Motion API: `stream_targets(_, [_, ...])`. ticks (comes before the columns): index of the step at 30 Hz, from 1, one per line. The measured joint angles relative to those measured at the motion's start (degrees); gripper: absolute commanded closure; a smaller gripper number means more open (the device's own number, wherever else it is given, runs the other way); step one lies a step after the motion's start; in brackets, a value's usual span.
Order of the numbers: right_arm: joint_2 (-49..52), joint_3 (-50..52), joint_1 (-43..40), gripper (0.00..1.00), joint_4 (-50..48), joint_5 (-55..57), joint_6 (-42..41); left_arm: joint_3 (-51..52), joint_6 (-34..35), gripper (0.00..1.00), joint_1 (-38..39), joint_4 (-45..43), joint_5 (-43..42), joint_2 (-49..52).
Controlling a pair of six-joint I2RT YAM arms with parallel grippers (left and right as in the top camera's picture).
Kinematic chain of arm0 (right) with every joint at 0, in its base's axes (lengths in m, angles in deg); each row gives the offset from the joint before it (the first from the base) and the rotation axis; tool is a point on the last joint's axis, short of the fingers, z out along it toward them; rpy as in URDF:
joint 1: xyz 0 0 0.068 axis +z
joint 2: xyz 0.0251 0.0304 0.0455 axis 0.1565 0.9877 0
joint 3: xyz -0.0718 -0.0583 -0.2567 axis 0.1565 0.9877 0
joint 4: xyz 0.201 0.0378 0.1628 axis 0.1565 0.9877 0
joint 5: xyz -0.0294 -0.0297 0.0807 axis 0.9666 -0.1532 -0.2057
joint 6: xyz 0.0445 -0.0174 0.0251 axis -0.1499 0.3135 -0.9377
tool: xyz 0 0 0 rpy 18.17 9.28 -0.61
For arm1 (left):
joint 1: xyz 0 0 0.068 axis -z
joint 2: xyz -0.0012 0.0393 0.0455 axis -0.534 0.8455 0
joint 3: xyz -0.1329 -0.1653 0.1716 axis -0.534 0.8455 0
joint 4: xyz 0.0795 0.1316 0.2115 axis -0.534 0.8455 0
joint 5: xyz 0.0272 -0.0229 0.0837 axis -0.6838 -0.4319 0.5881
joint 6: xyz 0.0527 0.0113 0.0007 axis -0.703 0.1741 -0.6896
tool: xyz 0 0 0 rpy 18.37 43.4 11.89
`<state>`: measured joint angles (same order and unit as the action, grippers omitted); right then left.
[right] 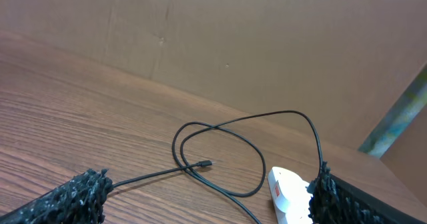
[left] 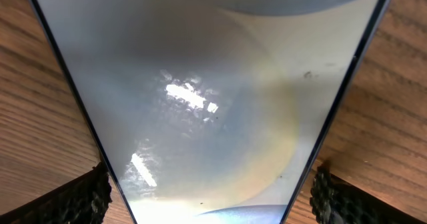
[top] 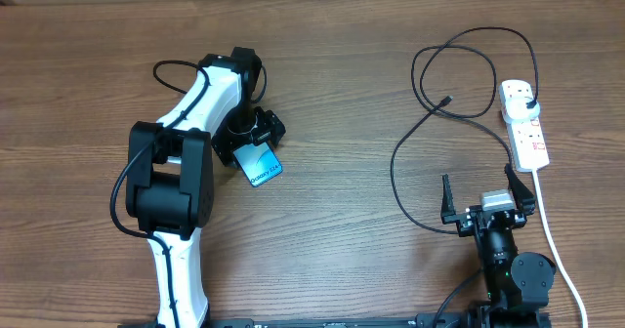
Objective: Plug charger to phone and switch on socket
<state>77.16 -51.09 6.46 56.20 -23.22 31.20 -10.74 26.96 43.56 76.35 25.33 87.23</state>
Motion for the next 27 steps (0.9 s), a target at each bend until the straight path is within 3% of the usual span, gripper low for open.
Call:
stream_targets(18, [0.0, 0.0, 0.0, 0.0, 0.02, 0.0, 0.0, 0.17, 0.02, 0.0, 0.42, -1.31, 1.73, -0.26])
stream_targets(27, [0.0, 0.0, 0.0, 0.0, -0.02, 0.0, 0.0, 1.22, 0.46, 0.18, 0.85, -3.21, 1.33, -0.74])
